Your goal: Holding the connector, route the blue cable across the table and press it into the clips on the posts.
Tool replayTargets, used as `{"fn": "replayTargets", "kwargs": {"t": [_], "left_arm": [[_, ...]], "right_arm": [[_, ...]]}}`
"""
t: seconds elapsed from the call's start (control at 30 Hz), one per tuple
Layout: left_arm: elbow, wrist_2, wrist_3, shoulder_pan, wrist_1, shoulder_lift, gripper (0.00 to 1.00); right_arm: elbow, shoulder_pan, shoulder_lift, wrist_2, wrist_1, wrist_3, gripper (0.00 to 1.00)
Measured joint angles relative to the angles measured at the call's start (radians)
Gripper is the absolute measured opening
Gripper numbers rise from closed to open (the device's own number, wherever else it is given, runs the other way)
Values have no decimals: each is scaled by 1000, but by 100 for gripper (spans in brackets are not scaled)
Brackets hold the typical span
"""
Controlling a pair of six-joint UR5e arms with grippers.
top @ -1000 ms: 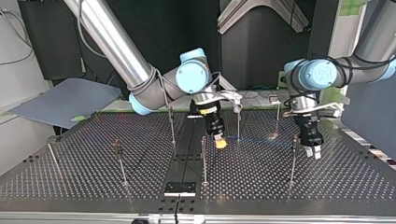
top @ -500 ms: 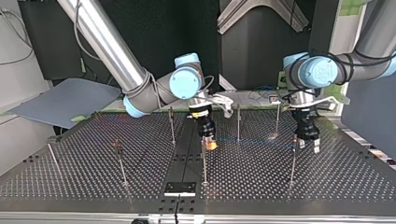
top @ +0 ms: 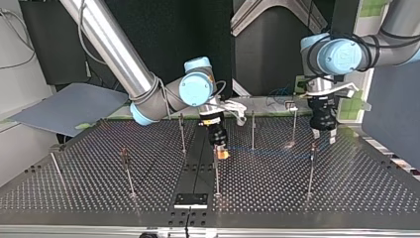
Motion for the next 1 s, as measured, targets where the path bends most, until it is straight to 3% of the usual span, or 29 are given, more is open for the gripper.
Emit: {"fn": "replayTargets", "kwargs": {"t": [0.4, 0.77, 1.0], "left_arm": [[-83, 12, -3, -12, 3, 104, 100], [-103, 27, 81, -74, -57, 197, 100], [-102, -19, 141, -132, -27, 234, 100]], "right_arm": [[4, -5, 2, 0, 6, -3, 0], [8, -17, 3, 1, 5, -3, 0], [8, -24, 4, 1, 4, -4, 0]]}}
